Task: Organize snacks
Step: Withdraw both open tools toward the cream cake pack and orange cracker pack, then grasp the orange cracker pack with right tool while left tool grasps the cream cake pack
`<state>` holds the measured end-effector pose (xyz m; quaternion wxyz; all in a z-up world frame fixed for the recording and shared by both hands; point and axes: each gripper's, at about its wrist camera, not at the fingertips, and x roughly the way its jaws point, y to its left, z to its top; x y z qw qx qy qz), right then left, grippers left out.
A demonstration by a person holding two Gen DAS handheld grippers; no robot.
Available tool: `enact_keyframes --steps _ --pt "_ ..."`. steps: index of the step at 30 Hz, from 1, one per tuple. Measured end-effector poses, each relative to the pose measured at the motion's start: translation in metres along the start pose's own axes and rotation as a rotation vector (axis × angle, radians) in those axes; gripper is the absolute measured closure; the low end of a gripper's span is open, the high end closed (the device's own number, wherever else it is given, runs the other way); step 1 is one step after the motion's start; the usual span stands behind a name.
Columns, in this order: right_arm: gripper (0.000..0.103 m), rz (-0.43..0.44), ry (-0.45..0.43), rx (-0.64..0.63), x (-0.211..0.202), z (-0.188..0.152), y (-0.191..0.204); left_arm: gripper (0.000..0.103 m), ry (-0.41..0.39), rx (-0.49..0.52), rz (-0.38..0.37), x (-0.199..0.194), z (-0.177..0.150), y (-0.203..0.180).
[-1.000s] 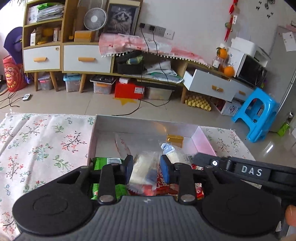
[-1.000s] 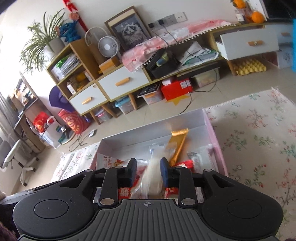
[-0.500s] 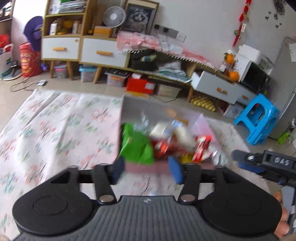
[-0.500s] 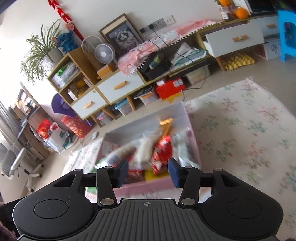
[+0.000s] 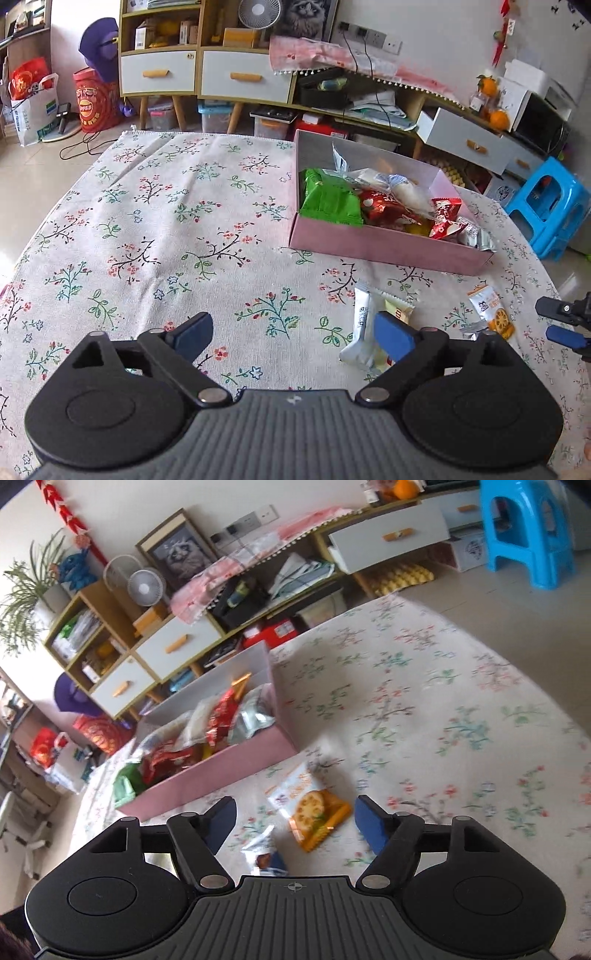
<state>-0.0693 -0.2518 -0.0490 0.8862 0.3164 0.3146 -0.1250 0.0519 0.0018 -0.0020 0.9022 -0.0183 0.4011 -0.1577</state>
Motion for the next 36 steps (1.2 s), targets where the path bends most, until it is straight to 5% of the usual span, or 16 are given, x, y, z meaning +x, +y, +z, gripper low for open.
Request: enact_keyframes --steps 7,18,29,36 --pt "0.022 -0.038 0.002 0.105 0.003 -0.017 -0.013 0.008 0.034 -0.035 -0.031 0.02 -0.014 -0.012" --pt "0.022 -0.208 -0.059 -0.133 0.005 -0.026 0.006 0.008 0.043 0.026 -0.056 0.028 -0.019 -0.034" --pt "0.022 -0.257 -0.042 -0.337 0.011 -0.037 0.022 0.008 0.022 0.138 -0.04 0.03 -0.019 -0.051" --pt "0.022 -0.254 -0.009 -0.323 0.021 -0.038 0.014 0.018 0.061 0.197 -0.02 0.044 -0.028 -0.063"
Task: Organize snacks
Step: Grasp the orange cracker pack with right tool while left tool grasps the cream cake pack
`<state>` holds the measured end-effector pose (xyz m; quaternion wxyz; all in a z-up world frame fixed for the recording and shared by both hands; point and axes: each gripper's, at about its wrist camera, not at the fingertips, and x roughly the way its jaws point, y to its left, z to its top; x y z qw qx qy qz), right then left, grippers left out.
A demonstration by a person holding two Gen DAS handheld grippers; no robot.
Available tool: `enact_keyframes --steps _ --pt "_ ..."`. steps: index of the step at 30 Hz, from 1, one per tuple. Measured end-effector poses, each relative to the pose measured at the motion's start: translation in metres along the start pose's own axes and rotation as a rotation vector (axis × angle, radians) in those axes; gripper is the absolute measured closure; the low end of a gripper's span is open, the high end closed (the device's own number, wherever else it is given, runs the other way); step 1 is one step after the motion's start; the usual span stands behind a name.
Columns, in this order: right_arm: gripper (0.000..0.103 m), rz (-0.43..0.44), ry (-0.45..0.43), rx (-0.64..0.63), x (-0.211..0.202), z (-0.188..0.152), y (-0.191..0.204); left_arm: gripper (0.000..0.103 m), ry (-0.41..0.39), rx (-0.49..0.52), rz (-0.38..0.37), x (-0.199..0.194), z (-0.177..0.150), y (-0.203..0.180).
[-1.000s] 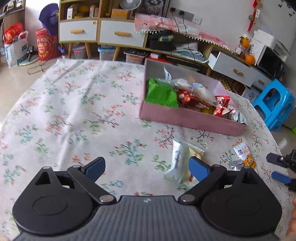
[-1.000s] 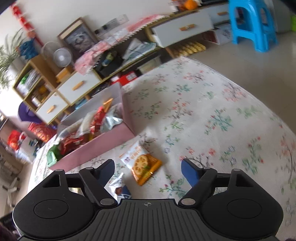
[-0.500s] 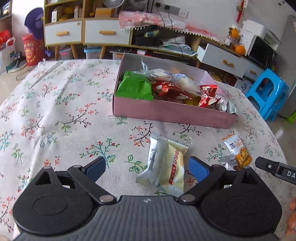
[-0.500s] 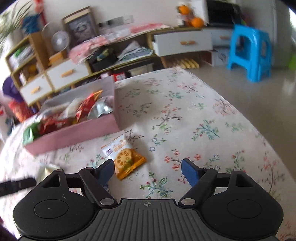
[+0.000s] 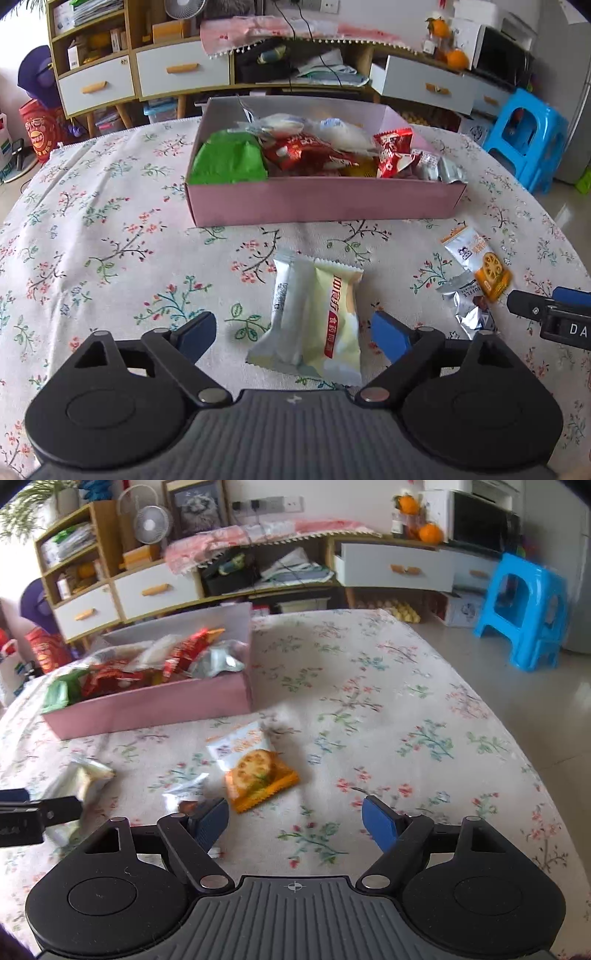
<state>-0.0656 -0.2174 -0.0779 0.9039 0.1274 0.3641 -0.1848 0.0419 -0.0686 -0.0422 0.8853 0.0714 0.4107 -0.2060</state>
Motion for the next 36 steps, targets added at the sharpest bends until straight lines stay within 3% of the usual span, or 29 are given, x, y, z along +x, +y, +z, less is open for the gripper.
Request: enact_keyframes --steps 3,9,21,24,25,27,28,36 --pt "0.022 -0.025 0.008 -0.002 0.005 -0.001 -0.005 0.028 0.01 0.009 0.029 0.005 0.0 0.003" --pt "0.022 0.031 0.009 -0.044 0.016 0.001 0.002 0.04 -0.007 0.032 0.038 0.001 -0.001 0.007" --pt "0.022 0.12 -0.021 -0.18 0.036 0.02 0.033 0.043 -0.029 0.093 0.045 -0.003 0.001 0.005" --pt "0.027 0.121 -0.029 -0.2 0.044 0.02 0.04 0.043 -0.029 0.07 0.028 -0.004 0.001 0.009" --pt "0.035 0.14 -0.026 -0.189 0.044 0.022 0.04 0.043 -0.03 0.062 0.025 -0.005 0.0 0.011" --pt "0.061 0.143 -0.028 -0.181 0.041 0.024 0.04 0.044 -0.037 0.045 0.019 -0.007 0.0 0.014" --pt "0.065 0.145 -0.023 -0.179 0.04 0.025 0.039 0.044 -0.038 0.037 0.017 -0.007 -0.001 0.016" --pt "0.066 0.183 -0.027 -0.096 0.03 0.023 0.03 0.044 -0.053 0.005 -0.001 -0.014 0.0 0.017"
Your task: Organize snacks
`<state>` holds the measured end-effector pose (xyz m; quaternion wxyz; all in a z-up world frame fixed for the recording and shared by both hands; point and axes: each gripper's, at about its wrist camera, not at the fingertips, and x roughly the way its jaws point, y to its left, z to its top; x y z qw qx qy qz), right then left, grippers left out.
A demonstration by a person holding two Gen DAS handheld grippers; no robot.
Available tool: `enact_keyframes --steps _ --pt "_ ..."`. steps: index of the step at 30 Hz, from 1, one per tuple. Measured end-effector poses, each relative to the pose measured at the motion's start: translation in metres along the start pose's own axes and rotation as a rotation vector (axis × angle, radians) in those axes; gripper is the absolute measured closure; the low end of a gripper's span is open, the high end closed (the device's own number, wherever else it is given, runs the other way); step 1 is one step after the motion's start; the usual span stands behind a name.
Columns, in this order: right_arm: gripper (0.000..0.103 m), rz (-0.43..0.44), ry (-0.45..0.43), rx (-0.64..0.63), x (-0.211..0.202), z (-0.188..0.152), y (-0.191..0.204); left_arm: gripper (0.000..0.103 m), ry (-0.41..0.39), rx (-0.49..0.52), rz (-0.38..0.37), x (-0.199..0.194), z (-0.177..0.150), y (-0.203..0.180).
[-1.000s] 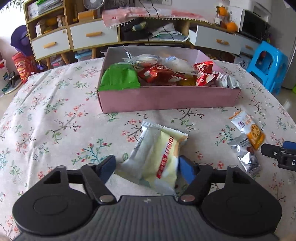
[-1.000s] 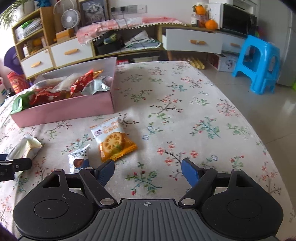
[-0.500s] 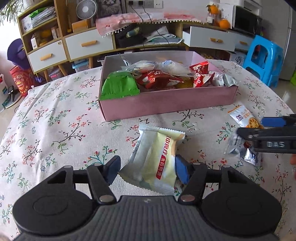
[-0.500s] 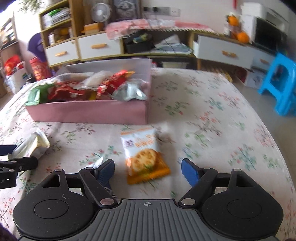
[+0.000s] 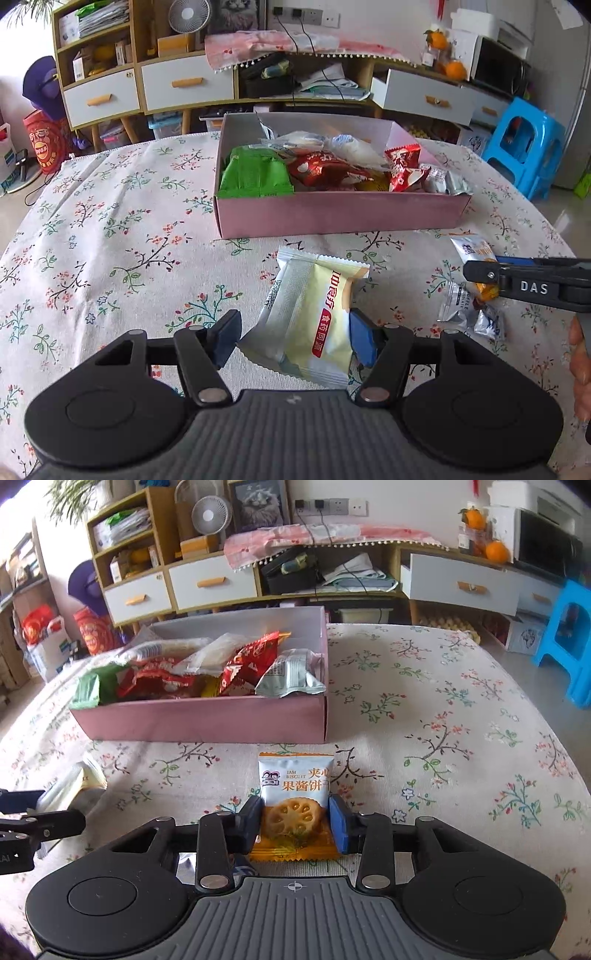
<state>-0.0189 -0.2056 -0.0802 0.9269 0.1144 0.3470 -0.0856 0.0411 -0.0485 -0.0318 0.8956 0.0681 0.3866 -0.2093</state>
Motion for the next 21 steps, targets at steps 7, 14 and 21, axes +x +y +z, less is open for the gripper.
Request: enact_keyframes --steps 7,14,21 --pt "0.066 0.01 -0.032 0.034 -0.015 -0.004 -0.006 0.044 -0.019 -0.013 -0.015 -0.006 0.003 0.0" --pt "0.066 0.027 -0.036 0.06 -0.018 -0.006 -0.008 0.044 -0.021 -0.036 -0.014 -0.006 0.004 0.004" --pt "0.065 0.029 -0.043 0.064 -0.021 -0.006 -0.007 0.044 -0.018 -0.034 -0.018 -0.006 0.004 0.003"
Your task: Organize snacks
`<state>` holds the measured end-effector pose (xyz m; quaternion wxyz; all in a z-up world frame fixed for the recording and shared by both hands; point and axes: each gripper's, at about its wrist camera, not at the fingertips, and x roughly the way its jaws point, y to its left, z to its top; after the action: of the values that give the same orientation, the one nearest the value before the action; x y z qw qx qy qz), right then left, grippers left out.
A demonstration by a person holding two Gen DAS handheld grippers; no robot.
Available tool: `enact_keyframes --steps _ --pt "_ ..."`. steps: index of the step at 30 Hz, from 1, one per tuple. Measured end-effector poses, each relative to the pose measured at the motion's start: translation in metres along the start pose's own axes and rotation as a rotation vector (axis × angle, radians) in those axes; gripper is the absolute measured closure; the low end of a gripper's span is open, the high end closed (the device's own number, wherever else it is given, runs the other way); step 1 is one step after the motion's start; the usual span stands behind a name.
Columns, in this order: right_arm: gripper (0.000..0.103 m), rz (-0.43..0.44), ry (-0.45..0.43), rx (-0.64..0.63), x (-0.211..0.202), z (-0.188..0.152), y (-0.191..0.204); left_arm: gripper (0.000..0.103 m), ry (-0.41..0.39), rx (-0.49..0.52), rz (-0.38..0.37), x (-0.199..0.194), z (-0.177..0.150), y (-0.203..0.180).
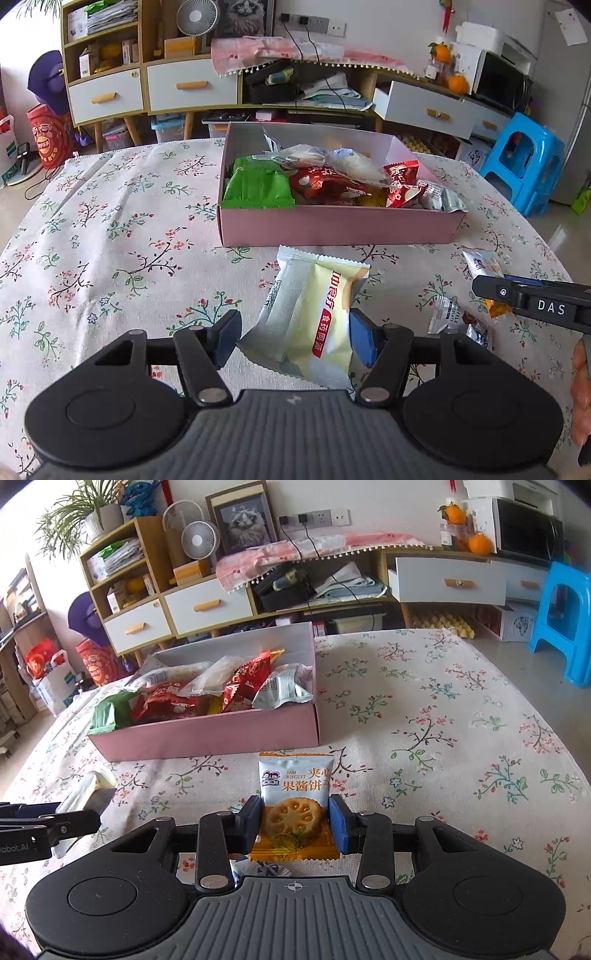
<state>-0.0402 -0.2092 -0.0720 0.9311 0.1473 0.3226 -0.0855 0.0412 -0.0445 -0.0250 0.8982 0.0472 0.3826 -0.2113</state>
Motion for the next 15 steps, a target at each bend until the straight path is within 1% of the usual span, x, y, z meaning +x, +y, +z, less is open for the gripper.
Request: enact_keyframes --steps 4,8,12,15 --pt "0.065 0.006 -0.003 0.013 -0.005 0.001 -0.002 0.044 -0.002 -0.005 -0.02 -0.004 0.001 0.001" --pt "0.065 0.038 -0.022 0.035 -0.018 -0.003 -0.006 0.044 -0.009 0.016 -0.037 -0.005 0.004 -0.006" --pt "0.065 0.032 -0.018 0.079 -0.028 -0.007 -0.017 0.044 -0.027 0.054 -0.079 -0.01 0.005 -0.021" --pt "0.065 0.02 -0.027 0.092 -0.039 -0.004 -0.02 0.044 -0.042 0.062 -0.115 -0.014 0.008 -0.026"
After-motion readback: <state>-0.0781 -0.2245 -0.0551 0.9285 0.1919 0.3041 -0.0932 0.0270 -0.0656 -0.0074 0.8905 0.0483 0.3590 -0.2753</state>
